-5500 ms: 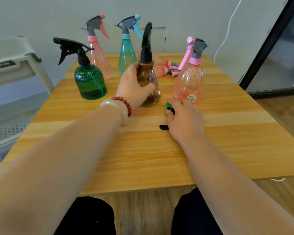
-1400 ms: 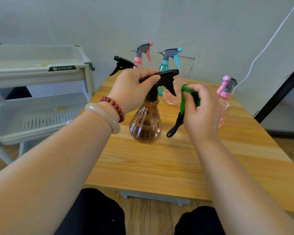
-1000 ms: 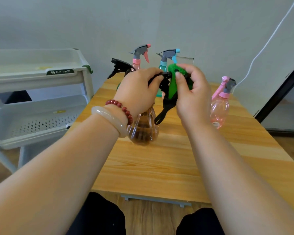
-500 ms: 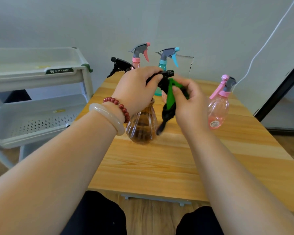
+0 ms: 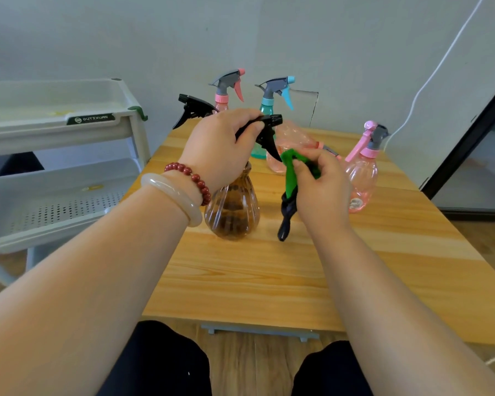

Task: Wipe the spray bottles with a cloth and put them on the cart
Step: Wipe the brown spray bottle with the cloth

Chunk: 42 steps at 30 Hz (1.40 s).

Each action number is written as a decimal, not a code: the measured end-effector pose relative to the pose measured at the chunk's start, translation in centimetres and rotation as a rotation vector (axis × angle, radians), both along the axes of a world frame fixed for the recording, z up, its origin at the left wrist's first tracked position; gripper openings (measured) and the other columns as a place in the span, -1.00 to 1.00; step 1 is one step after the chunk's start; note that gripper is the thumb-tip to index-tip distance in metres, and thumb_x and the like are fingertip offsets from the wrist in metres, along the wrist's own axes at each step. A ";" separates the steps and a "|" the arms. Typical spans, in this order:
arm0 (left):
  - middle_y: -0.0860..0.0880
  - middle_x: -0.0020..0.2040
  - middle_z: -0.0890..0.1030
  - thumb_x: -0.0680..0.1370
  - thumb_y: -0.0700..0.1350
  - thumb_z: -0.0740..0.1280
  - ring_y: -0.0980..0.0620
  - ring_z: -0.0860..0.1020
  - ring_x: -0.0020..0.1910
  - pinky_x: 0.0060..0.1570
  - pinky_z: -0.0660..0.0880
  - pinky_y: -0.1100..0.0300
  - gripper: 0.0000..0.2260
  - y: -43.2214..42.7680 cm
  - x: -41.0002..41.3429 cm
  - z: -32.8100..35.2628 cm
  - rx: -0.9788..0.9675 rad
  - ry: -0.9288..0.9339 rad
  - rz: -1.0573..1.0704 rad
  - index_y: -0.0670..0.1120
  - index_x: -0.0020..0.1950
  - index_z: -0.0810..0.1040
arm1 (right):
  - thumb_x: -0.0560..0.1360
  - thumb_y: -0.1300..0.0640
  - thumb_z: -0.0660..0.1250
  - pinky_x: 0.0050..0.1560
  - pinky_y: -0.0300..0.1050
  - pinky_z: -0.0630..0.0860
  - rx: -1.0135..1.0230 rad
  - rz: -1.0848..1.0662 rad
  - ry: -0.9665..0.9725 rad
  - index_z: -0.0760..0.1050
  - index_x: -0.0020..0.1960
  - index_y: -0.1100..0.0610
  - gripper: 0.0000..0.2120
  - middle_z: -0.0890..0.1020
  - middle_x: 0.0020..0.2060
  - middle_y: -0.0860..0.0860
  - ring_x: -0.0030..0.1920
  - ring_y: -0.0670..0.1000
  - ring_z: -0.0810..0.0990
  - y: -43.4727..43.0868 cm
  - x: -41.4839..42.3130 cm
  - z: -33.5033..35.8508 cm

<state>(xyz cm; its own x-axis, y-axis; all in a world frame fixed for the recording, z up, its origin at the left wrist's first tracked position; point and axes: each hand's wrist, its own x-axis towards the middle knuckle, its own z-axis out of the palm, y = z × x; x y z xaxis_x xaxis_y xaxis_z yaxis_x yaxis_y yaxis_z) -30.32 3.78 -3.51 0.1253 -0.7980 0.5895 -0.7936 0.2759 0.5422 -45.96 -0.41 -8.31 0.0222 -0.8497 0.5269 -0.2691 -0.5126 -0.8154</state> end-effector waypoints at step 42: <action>-0.01 0.42 0.31 0.68 -0.04 0.14 -0.05 0.22 0.44 0.45 0.21 -0.04 -0.72 0.6 1.0 1.6 0.141 -0.022 0.124 0.09 0.33 0.54 | 0.60 0.14 0.29 -0.02 -0.37 0.50 0.013 0.008 -0.073 0.60 0.12 -0.05 -0.83 0.67 0.03 -0.14 0.07 -0.13 0.62 0.4 -0.1 4.1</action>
<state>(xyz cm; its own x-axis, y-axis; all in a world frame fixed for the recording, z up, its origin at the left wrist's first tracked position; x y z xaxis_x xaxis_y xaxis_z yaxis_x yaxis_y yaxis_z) -29.29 4.34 -1.88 0.2165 -0.8521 0.4765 -0.8289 0.0975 0.5509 -46.04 0.01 -4.24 -0.0089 -0.8565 0.5160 -0.2045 -0.5036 -0.8394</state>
